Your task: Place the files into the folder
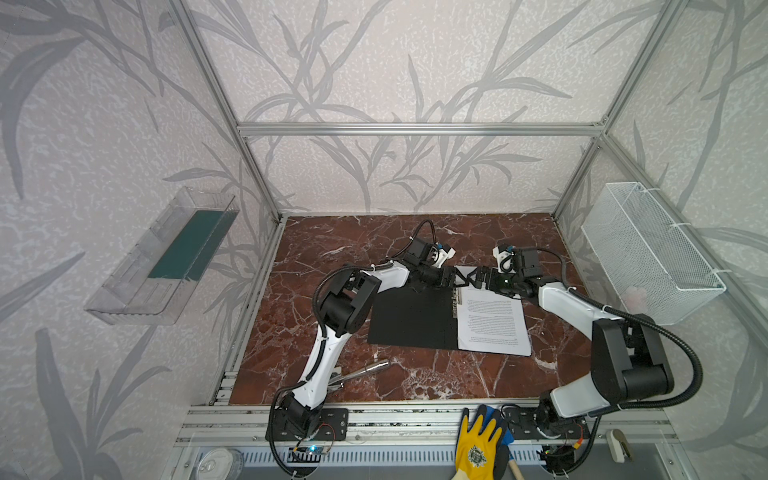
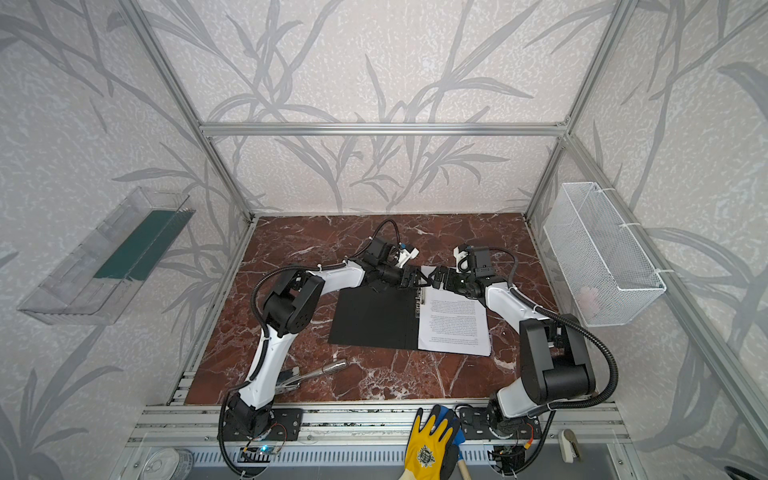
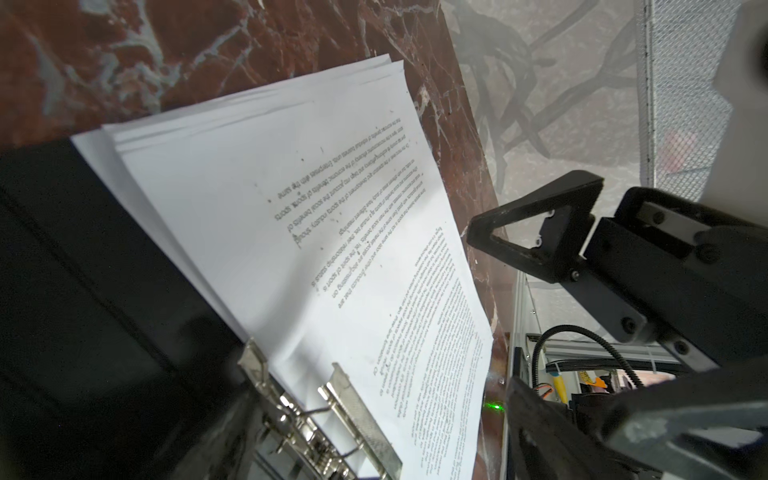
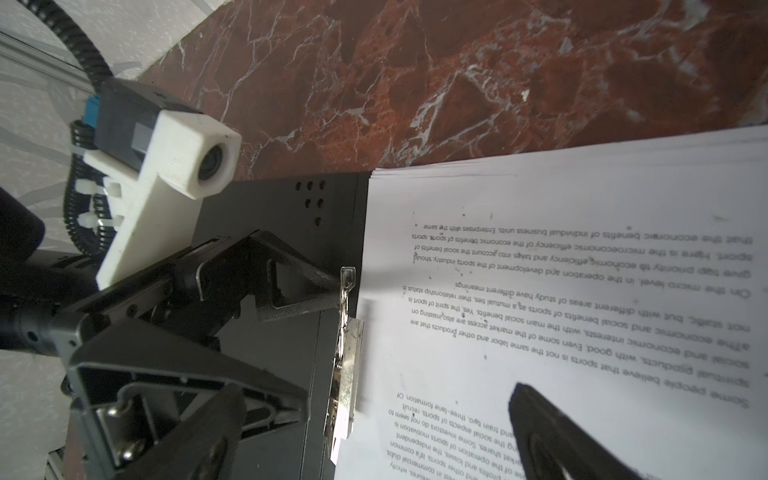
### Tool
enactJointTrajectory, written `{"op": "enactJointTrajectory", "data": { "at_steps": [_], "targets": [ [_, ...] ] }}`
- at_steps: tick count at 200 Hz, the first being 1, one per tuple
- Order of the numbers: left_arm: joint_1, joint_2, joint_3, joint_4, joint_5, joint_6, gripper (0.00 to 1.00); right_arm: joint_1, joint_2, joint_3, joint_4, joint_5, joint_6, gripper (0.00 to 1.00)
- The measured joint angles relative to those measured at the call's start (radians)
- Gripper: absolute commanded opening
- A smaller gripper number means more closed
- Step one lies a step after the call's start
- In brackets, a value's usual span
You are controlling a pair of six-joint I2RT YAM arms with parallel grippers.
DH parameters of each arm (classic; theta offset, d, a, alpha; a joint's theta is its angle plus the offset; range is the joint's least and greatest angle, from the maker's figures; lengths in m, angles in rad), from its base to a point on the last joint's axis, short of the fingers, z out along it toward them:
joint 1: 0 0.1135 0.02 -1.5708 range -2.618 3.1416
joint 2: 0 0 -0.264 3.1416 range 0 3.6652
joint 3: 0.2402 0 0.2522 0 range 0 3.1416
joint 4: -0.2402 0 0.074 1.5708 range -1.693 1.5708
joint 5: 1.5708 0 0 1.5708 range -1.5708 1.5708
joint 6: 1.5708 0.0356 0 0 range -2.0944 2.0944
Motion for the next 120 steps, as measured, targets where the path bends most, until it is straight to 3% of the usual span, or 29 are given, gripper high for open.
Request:
{"op": "enactJointTrajectory", "data": {
  "at_steps": [64, 120],
  "targets": [
    [0.002, 0.000, -0.010, 0.078, 0.032, -0.058, 0.88, -0.008, 0.000, -0.004, 0.022, -0.019, 0.014, 0.99],
    [-0.001, -0.031, -0.106, 0.201, 0.066, -0.134, 0.88, -0.011, 0.000, -0.021, 0.043, -0.023, 0.050, 0.99]
  ]
}}
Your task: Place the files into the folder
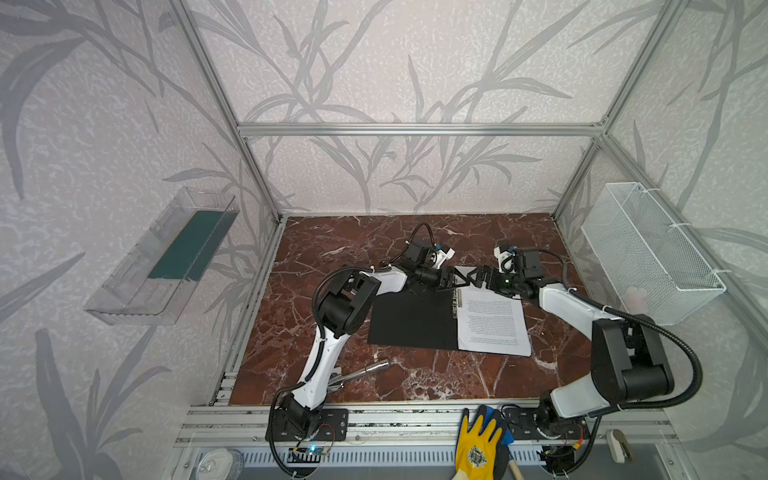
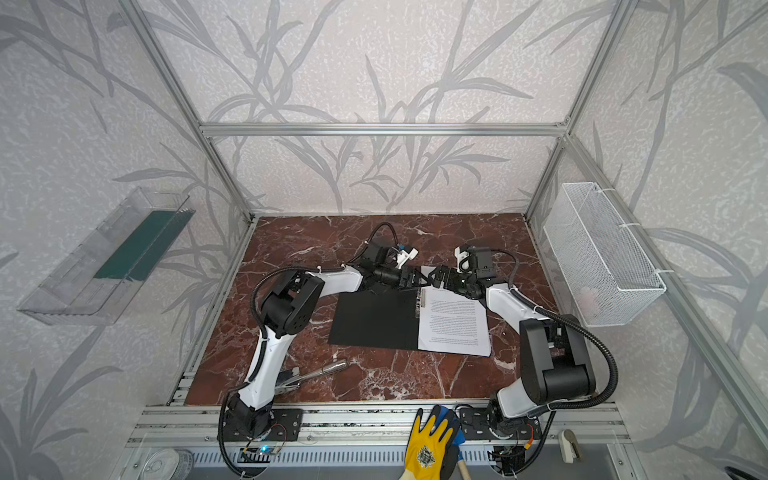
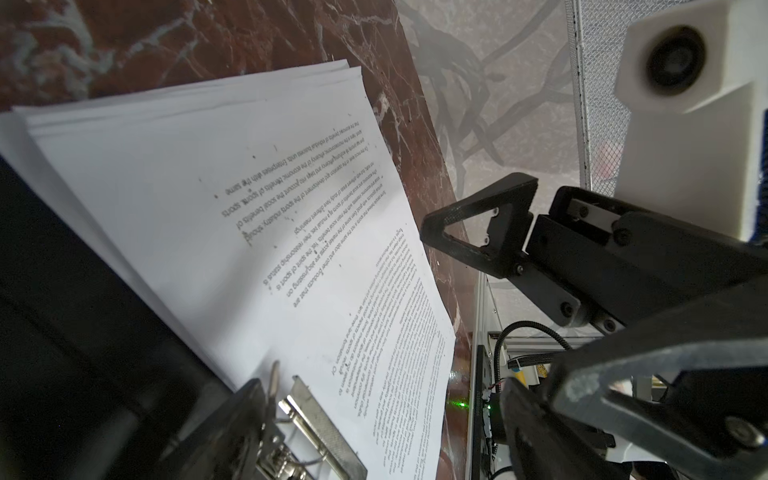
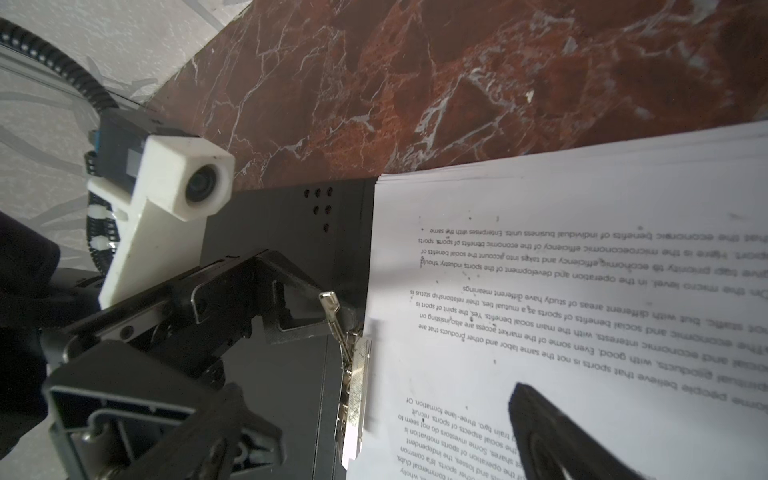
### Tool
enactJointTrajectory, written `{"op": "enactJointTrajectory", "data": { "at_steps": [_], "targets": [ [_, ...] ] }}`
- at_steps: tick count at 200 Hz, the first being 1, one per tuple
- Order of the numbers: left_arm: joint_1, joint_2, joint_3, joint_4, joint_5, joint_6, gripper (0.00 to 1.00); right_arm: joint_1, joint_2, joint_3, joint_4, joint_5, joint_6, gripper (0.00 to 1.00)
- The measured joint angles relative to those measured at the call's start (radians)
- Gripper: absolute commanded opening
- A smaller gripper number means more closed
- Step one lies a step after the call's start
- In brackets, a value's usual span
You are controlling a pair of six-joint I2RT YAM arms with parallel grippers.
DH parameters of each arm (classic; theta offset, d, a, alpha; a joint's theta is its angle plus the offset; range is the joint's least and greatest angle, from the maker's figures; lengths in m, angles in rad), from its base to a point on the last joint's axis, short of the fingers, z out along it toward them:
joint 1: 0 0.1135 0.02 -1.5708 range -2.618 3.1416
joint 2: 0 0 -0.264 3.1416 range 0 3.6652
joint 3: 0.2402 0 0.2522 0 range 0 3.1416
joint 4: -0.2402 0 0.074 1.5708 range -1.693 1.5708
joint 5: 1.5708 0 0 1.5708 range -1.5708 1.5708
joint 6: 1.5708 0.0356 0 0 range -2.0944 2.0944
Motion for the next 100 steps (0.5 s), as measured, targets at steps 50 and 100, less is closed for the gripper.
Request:
{"op": "enactJointTrajectory", "data": {
  "at_steps": [50, 100],
  "targets": [
    [-0.015, -0.085, -0.091, 0.067, 0.006, -0.020, 0.88, -0.020, -0.011, -0.018, 0.003, 0.009, 0.053, 0.99],
    [-0.052, -0.155, -0.197, 0.126, -0.003, -0.028, 0.87, -0.027, -0.050, -0.023, -0.008, 0.012, 0.090, 0.99]
  ]
}}
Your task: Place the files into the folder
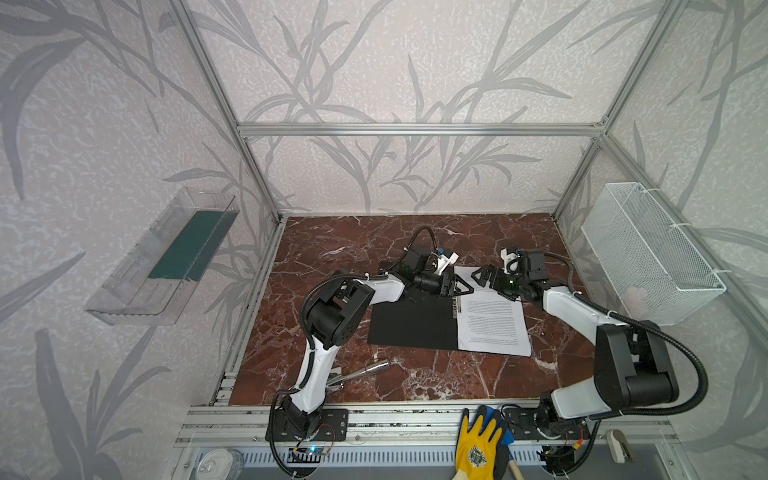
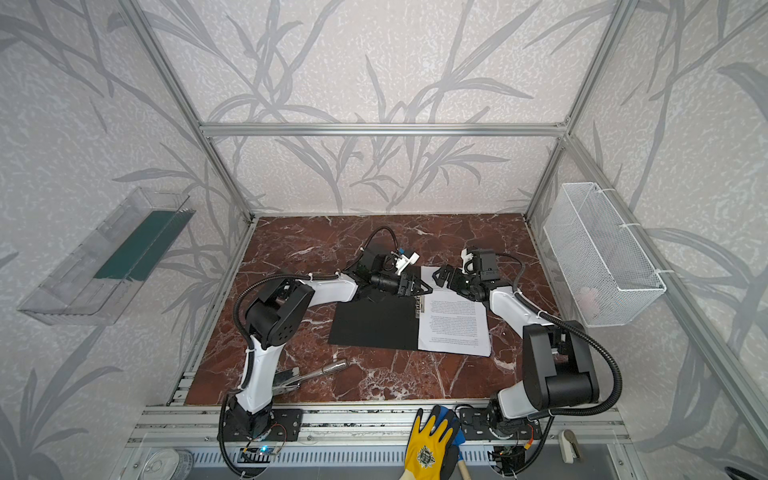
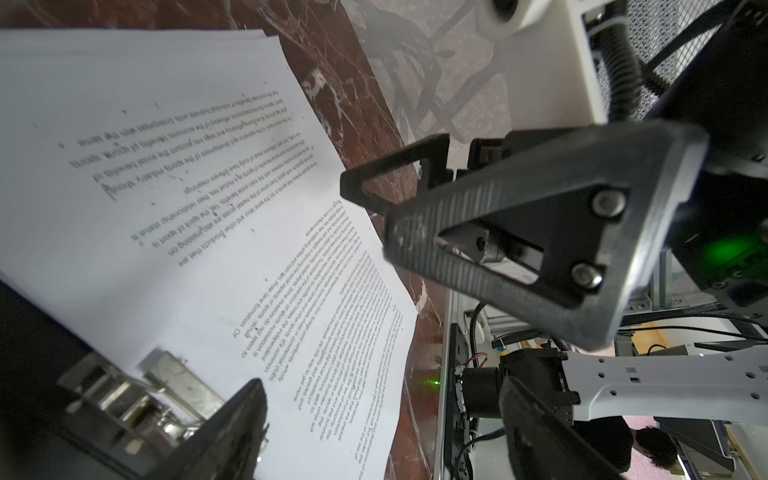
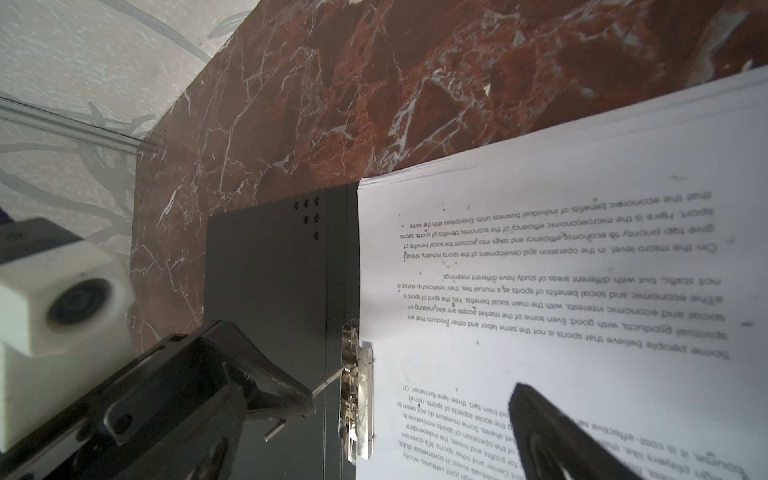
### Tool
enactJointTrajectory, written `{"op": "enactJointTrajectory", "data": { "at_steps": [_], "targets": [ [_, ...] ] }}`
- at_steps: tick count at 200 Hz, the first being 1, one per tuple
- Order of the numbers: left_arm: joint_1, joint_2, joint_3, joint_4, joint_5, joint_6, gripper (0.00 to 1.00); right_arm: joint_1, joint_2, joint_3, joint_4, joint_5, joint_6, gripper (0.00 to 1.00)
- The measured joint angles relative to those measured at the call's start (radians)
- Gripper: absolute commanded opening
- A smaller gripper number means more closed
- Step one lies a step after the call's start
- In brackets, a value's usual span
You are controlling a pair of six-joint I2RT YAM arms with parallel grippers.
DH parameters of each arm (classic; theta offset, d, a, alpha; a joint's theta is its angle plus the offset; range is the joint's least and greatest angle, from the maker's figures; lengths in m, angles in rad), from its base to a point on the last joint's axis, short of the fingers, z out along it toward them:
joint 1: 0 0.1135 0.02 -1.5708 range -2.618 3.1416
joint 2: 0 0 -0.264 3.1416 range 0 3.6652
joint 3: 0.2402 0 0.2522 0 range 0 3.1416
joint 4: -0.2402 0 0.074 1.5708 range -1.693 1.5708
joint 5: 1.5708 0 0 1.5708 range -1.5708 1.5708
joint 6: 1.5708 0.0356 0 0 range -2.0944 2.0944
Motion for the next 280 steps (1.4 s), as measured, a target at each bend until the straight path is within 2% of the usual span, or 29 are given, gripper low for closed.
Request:
{"op": "enactJointTrajectory", "data": {
  "at_steps": [37, 65, 75, 105, 133, 142, 170, 194, 215, 258, 280],
  "targets": [
    [-0.007, -0.037, -0.026, -0.013, -0.023, 0.004, 0.89, -0.038, -0.069, -0.072, 0.109, -0.058, 0.112, 0.99],
    [-0.005, -0.210, -0.106, -0.046, -0.098, 0.018, 0.95, -0.044, -0.138, -0.100, 0.120, -0.065, 0.180, 0.97],
    [0.000, -0.306, -0.164, -0.042, -0.156, 0.019, 0.99, -0.041, -0.190, -0.126, 0.122, -0.055, 0.216, 0.95],
    [0.018, -0.567, -0.341, -0.096, -0.367, 0.030, 0.99, -0.007, -0.301, -0.171, 0.089, 0.001, 0.322, 0.95],
    [0.039, -0.683, -0.431, -0.250, -0.560, 0.064, 0.99, 0.131, -0.313, -0.161, 0.037, 0.107, 0.410, 0.94],
    [0.047, -0.697, -0.459, -0.290, -0.602, 0.078, 0.99, 0.187, -0.294, -0.144, 0.006, 0.139, 0.436, 0.94],
    [0.050, -0.707, -0.549, -0.383, -0.686, 0.116, 0.99, 0.328, -0.165, -0.046, -0.049, 0.207, 0.517, 0.81],
    [0.050, -0.701, -0.580, -0.417, -0.730, 0.152, 0.99, 0.398, -0.066, 0.004, -0.054, 0.247, 0.587, 0.63],
    [0.051, -0.678, -0.580, -0.407, -0.758, 0.186, 0.99, 0.423, -0.020, 0.014, -0.056, 0.274, 0.643, 0.49],
    [0.053, -0.626, -0.583, -0.402, -0.789, 0.217, 0.99, 0.429, -0.007, 0.013, -0.056, 0.335, 0.741, 0.44],
    [0.053, -0.600, -0.583, -0.402, -0.807, 0.219, 0.99, 0.429, -0.007, 0.013, -0.056, 0.364, 0.765, 0.34]
  ]
}}
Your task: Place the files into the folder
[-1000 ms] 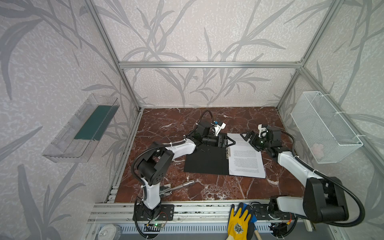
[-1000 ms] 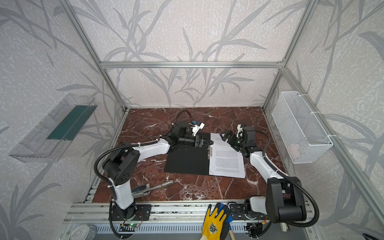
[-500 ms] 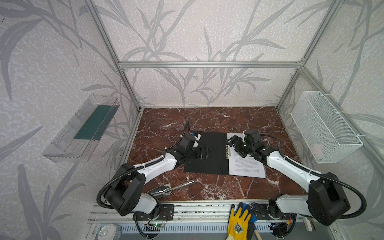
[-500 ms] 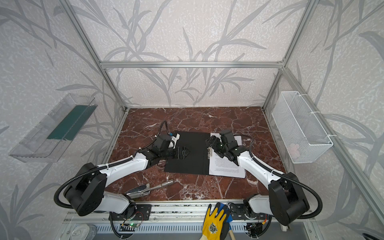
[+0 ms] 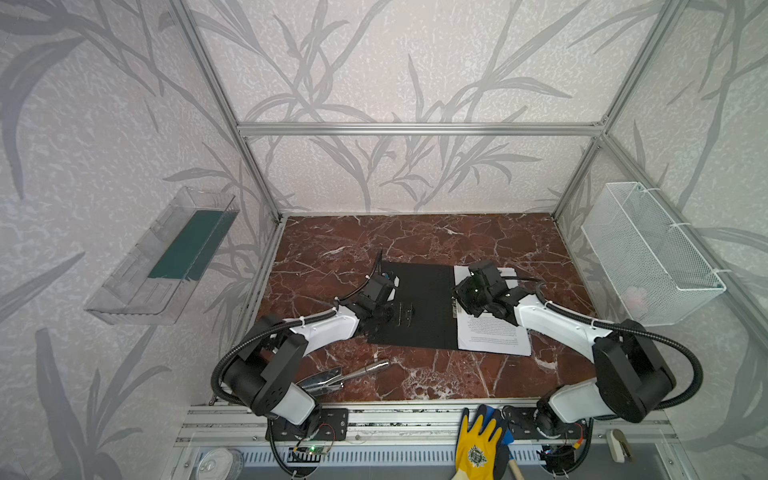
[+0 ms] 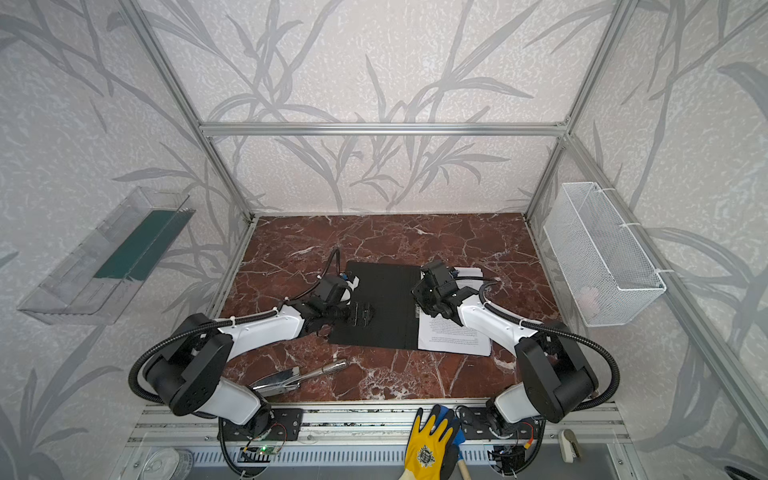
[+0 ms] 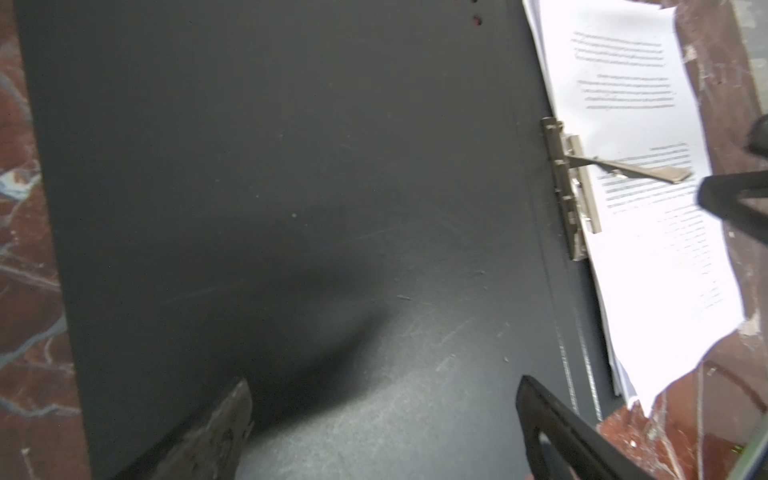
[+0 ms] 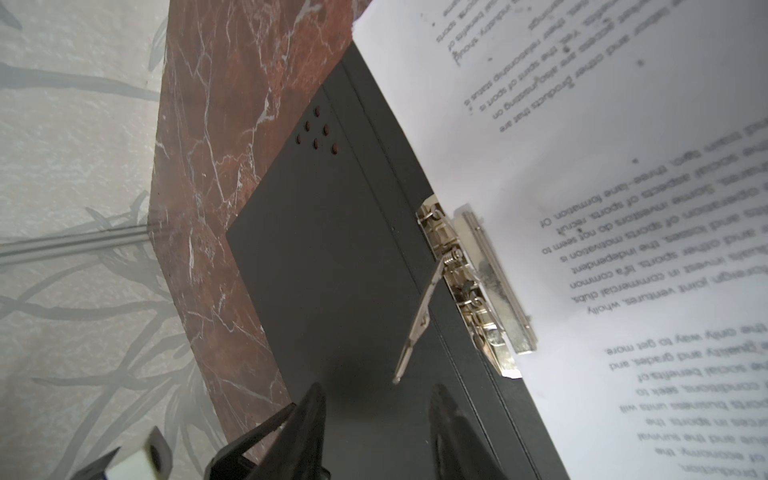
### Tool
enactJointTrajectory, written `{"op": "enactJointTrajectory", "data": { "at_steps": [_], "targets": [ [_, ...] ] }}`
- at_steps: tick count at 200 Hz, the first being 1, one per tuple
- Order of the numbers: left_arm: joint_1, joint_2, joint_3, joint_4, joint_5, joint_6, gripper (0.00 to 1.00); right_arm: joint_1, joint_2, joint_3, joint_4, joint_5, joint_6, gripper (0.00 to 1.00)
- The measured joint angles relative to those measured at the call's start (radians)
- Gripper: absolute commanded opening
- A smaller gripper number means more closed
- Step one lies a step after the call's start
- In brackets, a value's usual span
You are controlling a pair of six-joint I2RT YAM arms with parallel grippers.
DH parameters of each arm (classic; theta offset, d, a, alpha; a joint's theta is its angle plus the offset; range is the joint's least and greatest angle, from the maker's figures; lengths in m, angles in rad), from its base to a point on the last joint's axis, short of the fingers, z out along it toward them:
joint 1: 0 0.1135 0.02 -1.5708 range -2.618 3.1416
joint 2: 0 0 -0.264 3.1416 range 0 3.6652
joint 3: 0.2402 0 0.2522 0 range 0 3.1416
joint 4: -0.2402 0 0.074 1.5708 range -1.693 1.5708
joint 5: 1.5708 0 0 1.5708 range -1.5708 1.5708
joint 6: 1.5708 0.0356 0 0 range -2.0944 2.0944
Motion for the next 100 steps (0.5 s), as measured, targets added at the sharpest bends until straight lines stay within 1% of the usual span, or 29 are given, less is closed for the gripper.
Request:
{"op": "enactJointTrajectory", "data": {
  "at_steps": [9, 30, 39, 100],
  "targets": [
    [0.000, 0.011, 0.000, -0.001, -0.002, 0.000, 0.99, 0.000, 0.000, 0.000, 0.000, 0.010, 0.010, 0.30],
    [0.000, 0.021, 0.000, 0.000, -0.001, 0.000, 0.99, 0.000, 0.000, 0.000, 0.000, 0.021, 0.024, 0.28],
    [0.000, 0.022, 0.000, 0.000, -0.001, 0.000, 0.99, -0.001, 0.000, 0.000, 0.000, 0.025, 0.029, 0.22],
    [0.001, 0.057, 0.015, 0.021, 0.033, -0.008, 0.99, -0.001, 0.035, 0.000, 0.011, 0.027, 0.044, 0.21]
  ]
}}
